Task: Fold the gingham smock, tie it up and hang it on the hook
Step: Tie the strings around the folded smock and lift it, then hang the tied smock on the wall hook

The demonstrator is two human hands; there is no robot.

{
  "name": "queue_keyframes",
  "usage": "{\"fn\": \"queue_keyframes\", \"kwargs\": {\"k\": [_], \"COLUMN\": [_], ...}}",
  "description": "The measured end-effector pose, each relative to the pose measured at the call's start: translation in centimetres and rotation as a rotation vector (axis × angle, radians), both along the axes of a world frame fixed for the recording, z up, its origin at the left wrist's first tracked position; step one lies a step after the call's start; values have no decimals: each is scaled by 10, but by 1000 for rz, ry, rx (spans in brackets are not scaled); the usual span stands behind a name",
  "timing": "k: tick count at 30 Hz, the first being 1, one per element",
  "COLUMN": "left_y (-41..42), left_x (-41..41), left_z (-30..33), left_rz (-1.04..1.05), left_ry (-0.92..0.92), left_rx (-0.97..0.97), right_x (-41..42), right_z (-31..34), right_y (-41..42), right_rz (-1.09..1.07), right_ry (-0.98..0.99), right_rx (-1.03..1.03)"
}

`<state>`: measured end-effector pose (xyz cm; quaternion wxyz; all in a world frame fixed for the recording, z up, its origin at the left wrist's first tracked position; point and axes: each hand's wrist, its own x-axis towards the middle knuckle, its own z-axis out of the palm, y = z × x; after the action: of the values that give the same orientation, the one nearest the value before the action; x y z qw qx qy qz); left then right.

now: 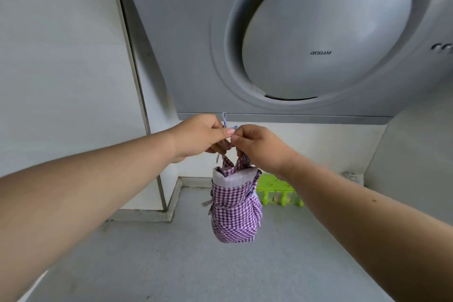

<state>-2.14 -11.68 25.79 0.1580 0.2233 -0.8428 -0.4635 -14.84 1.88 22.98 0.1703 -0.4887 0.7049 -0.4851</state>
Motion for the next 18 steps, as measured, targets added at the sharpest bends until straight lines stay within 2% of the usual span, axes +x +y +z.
{"fn": "queue_keyframes", "kwargs": {"k": [11,18], "left_y": [20,23], "left_x": [18,41], "left_z": [94,133], "left_rz": [113,252], "left_ry": [102,138], "left_rx": [-152,-235], "right_x": [-9,4], "right_z": [84,123], "right_y": [-3,-18], "right_rz": [211,225], "right_ry": [145,316], "right_rx": [-35,-143]}}
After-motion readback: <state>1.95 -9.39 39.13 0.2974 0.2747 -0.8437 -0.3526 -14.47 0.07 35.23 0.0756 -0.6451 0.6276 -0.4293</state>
